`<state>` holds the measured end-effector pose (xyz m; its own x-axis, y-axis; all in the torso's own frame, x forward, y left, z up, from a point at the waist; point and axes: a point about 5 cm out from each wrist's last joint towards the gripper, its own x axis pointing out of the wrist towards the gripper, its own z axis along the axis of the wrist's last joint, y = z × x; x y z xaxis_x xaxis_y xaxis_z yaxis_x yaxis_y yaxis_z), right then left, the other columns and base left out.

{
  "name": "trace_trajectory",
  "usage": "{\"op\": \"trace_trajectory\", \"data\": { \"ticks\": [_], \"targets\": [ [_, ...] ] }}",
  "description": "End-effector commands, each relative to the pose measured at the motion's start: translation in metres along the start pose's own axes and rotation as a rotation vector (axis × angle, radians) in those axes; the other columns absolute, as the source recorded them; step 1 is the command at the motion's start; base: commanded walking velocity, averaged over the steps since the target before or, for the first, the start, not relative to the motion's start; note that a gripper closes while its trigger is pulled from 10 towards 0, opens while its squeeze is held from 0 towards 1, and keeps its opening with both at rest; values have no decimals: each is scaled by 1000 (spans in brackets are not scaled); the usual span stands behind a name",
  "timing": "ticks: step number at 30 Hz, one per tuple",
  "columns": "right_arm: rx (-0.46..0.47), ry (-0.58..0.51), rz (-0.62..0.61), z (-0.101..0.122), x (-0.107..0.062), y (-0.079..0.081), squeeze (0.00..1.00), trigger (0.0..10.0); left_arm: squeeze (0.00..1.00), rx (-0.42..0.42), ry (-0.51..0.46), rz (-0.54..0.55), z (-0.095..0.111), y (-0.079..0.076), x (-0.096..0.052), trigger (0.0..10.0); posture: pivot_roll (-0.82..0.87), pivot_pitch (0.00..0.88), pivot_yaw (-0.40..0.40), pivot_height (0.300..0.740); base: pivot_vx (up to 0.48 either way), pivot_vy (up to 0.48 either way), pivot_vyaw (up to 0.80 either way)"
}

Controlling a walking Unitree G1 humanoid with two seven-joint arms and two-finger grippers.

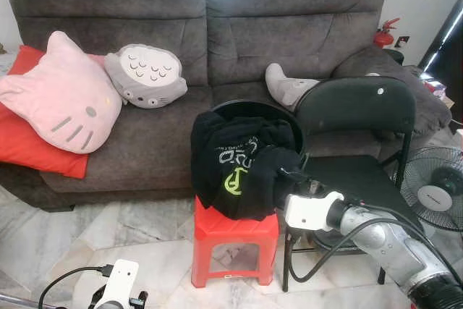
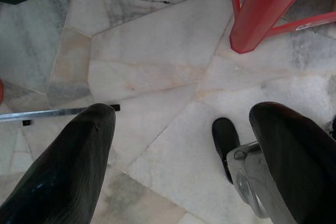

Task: Hang hanger

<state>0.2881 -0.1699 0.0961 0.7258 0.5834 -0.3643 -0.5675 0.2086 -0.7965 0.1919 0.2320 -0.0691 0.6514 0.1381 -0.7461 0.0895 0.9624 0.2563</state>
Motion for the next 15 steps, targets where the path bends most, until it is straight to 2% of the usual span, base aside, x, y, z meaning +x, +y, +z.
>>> {"op": "trace_trajectory", "data": {
  "ticks": [1,2,3,4,5,6,7,8,9,10,15],
  "targets": [
    [-11,-16,-9,5,-3,-3,0,10000,0,7,9,11,-3,1,-1,10000,-28,0,-23,740,0,0,0],
    [-10,-18,-5,5,-3,-2,0,10000,0,6,9,12,-3,1,-1,10000,-28,0,-23,740,0,0,0],
    [-8,-20,0,5,-5,0,0,5922,0,6,9,12,-3,1,-1,10000,-31,0,-21,740,0,0,0],
    [-8,-20,6,6,-6,1,0,3647,0,7,8,12,-3,1,-1,10000,-31,0,-21,740,0,0,0],
    [-7,-19,19,6,-8,4,0,902,0,7,9,11,-3,1,-1,10000,-32,0,-21,740,0,0,0],
    [-9,-18,21,6,-8,5,0,0,0,7,9,10,-3,1,-1,10000,-32,0,-21,740,0,0,0],
    [-11,-18,21,6,-8,5,0,0,0,7,9,10,-3,1,-1,10000,-32,0,-21,740,0,0,0],
    [-18,-17,15,7,-9,4,0,8235,0,8,9,10,-3,1,-1,10000,-33,0,-21,740,0,0,0],
    [-20,-16,13,7,-9,4,0,8235,0,8,9,10,-3,1,-1,10000,-33,0,-21,740,0,0,0],
    [-19,-15,11,7,-10,4,0,10000,0,7,9,10,-3,1,-1,10000,-32,0,-22,740,0,0,0],
    [-18,-4,18,8,-13,8,0,10000,0,6,8,11,-3,1,-1,10000,-30,0,-24,740,0,0,0]
  ]
}}
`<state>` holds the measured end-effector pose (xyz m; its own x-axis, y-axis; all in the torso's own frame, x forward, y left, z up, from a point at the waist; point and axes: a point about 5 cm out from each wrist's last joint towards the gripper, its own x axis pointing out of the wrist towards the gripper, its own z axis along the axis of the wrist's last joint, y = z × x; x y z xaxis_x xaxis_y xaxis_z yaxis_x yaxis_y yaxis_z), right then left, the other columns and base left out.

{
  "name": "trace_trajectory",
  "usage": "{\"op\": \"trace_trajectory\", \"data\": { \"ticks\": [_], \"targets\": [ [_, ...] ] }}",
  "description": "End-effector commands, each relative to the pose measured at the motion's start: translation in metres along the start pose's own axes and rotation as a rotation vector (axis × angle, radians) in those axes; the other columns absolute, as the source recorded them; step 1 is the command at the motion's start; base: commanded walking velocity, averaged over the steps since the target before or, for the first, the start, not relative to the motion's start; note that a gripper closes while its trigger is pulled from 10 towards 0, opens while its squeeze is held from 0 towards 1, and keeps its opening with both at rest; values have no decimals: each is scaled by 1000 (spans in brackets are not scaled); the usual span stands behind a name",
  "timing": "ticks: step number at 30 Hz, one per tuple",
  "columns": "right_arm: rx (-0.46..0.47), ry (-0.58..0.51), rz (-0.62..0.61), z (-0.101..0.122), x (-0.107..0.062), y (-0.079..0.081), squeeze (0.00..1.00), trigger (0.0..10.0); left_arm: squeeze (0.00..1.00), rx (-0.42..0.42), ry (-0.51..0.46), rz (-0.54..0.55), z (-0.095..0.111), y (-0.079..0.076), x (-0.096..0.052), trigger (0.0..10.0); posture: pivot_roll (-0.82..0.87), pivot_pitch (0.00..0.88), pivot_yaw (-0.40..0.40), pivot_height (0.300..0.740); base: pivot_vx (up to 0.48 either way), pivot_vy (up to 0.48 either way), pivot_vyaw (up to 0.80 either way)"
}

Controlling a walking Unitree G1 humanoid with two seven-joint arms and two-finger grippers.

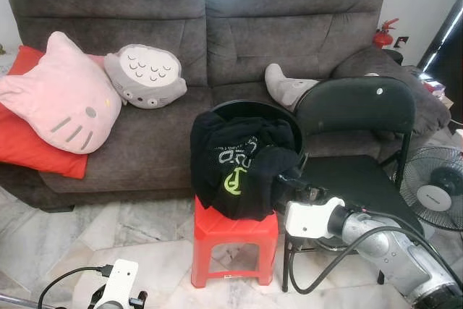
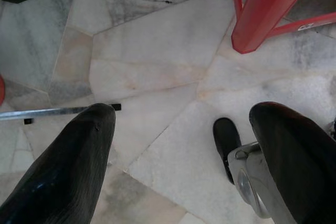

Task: Hang hanger

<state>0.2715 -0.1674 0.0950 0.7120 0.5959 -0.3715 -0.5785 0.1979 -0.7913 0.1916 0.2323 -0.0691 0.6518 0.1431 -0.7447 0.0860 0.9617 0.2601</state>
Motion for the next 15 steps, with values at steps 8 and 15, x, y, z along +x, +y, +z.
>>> {"op": "trace_trajectory", "data": {
  "ticks": [8,15],
  "targets": [
    [-27,94,4,-13,-5,-1,0,10000,0,8,8,5,-2,1,0,10000,-32,0,-22,740,0,0,0],
    [-43,126,-2,-19,-3,-5,0,10000,0,9,8,6,-2,1,0,10000,-29,0,-23,740,0,0,0]
  ]
}}
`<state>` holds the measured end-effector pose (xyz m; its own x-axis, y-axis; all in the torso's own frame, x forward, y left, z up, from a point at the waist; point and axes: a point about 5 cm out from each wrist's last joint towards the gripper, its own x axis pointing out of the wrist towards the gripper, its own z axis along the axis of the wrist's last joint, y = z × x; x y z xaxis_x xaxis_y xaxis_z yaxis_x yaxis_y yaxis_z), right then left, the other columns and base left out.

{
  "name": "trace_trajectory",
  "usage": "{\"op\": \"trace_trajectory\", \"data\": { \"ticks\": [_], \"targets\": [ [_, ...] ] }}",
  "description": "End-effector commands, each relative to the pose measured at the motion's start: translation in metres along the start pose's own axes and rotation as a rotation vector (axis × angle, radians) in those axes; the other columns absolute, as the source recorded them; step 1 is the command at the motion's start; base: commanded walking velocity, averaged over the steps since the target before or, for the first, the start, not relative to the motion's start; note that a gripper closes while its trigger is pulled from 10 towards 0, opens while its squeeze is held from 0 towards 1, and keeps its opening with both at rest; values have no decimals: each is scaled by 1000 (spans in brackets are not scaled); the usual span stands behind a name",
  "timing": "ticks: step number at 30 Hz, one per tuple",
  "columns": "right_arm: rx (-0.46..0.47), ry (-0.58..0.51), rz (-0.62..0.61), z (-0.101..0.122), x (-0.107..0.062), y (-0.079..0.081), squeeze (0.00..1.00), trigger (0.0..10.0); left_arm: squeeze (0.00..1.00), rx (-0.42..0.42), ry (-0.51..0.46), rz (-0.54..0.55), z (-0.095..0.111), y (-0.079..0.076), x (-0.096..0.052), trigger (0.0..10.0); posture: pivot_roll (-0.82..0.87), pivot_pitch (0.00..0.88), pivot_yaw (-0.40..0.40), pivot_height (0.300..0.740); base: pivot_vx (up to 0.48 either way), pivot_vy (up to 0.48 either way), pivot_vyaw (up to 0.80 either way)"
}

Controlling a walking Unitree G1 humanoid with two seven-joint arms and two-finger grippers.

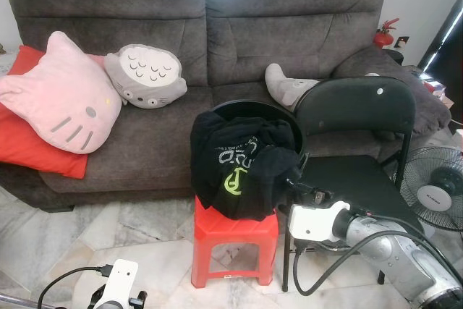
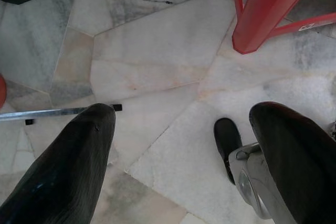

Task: Hang hanger

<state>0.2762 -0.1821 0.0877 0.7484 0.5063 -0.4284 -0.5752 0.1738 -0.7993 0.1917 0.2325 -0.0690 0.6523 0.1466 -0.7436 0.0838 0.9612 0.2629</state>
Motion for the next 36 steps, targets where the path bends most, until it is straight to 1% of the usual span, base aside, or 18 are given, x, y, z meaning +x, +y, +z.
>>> {"op": "trace_trajectory", "data": {
  "ticks": [1,5,7,12,32,34,36],
  "targets": [
    [-18,14,-11,-2,0,-5,0,10000,0,8,8,2,-2,1,-1,10000,-29,0,-23,740,0,0,0],
    [-29,12,-12,-2,4,-8,0,10000,0,9,8,2,-2,1,0,10000,-29,0,-22,740,0,0,0],
    [-58,0,-9,-1,6,-10,0,10000,0,10,7,3,-2,1,0,10000,-28,0,-21,740,0,0,0],
    [-83,-14,-14,1,10,-14,0,10000,0,11,7,3,-2,1,0,10000,-27,0,-21,740,0,0,0],
    [-135,-58,-36,5,17,-27,0,10000,0,12,7,1,-3,0,-1,10000,-23,0,-21,740,0,0,0],
    [-163,-79,-64,9,17,-34,0,10000,0,13,7,2,-3,1,-1,10000,-22,0,-21,740,0,0,0],
    [-163,-90,-78,10,17,-37,0,10000,0,13,7,2,-3,1,-1,10000,-24,0,-20,740,0,0,0]
  ]
}}
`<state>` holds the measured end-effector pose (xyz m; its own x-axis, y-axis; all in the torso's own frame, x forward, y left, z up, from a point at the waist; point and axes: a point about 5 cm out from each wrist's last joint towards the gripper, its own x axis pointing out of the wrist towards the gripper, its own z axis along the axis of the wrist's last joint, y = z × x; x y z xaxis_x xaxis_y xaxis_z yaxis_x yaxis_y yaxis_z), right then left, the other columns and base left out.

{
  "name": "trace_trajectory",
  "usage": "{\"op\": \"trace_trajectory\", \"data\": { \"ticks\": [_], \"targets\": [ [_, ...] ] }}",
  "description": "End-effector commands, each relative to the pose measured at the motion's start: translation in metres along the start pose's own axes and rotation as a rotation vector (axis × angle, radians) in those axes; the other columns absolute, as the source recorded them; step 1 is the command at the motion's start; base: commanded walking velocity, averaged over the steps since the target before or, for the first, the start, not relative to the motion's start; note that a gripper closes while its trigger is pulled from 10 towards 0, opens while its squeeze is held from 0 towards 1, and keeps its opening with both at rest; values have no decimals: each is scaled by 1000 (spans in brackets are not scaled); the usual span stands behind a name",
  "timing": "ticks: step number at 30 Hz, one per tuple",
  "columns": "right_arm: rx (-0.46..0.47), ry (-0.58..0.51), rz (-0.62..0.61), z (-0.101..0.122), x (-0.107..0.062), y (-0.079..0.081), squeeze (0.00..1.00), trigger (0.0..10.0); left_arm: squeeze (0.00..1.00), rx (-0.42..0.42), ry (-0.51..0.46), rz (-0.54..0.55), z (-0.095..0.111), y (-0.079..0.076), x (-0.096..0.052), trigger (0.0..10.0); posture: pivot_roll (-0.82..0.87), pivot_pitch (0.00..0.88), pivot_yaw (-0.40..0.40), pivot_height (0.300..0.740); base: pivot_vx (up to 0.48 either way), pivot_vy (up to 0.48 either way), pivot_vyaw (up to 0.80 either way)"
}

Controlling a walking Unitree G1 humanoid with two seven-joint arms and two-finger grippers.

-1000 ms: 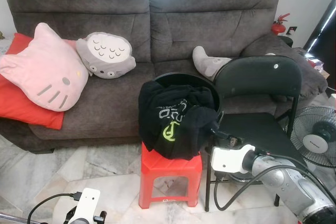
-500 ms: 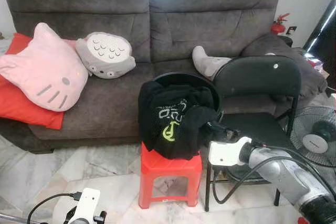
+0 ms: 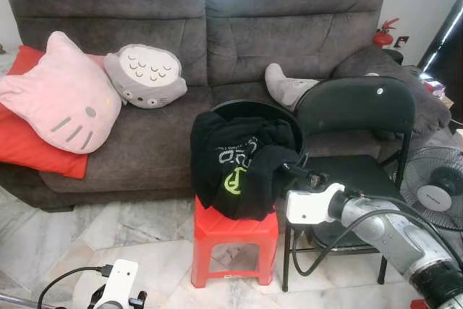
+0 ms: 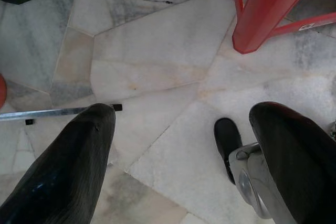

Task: Hang hanger

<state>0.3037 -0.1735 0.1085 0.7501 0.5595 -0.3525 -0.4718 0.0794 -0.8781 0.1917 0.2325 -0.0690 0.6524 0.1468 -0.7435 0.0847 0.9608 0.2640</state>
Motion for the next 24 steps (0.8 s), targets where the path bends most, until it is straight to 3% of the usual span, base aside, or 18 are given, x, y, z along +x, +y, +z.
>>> {"op": "trace_trajectory", "data": {
  "ticks": [1,16,24],
  "targets": [
    [-12,-21,-26,3,2,-8,0,10000,0,11,7,2,-3,1,-1,10000,-24,0,-20,740,0,0,0],
    [-21,-27,-40,2,3,-10,0,10000,0,14,4,0,-3,0,-1,10000,-23,0,-22,740,0,0,0],
    [-5,-37,-29,4,5,-2,0,10000,0,17,2,2,-3,0,-1,10000,-17,0,-23,740,0,0,0]
  ]
}}
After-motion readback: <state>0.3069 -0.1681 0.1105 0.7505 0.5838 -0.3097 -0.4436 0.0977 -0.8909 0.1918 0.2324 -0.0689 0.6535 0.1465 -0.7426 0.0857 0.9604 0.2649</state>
